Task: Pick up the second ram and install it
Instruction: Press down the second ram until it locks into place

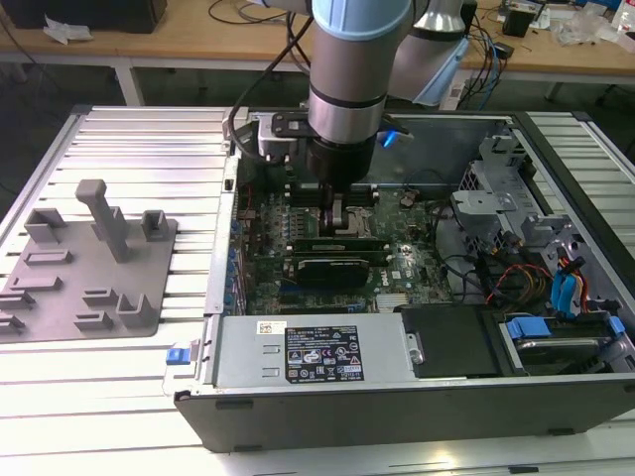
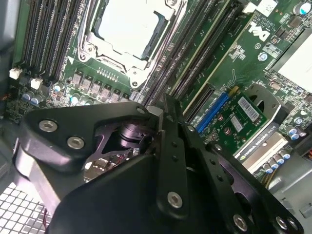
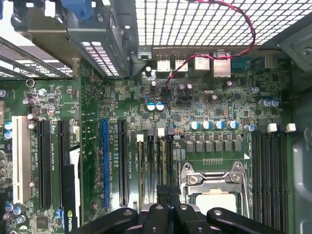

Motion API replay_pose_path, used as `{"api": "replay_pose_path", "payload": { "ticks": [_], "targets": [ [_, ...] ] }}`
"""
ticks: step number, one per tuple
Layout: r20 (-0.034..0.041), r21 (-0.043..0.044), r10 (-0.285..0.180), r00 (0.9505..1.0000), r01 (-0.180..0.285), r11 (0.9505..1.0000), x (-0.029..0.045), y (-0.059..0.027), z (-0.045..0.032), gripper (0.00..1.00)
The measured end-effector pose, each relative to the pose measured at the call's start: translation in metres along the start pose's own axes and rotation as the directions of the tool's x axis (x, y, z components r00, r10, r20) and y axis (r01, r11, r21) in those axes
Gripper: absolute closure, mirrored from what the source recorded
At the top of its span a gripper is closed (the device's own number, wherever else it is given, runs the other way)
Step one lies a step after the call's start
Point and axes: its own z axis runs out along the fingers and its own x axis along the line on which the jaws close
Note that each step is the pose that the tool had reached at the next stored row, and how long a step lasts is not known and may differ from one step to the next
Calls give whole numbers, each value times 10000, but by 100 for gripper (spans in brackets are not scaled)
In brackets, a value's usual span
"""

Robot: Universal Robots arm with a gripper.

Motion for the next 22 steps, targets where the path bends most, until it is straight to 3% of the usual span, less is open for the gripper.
{"api": "replay_pose_path", "payload": {
  "ticks": [22],
  "targets": [
    [-6, -2, 1, 10000, -1, 10000, 0, 23, 157, 92]
  ]
}}
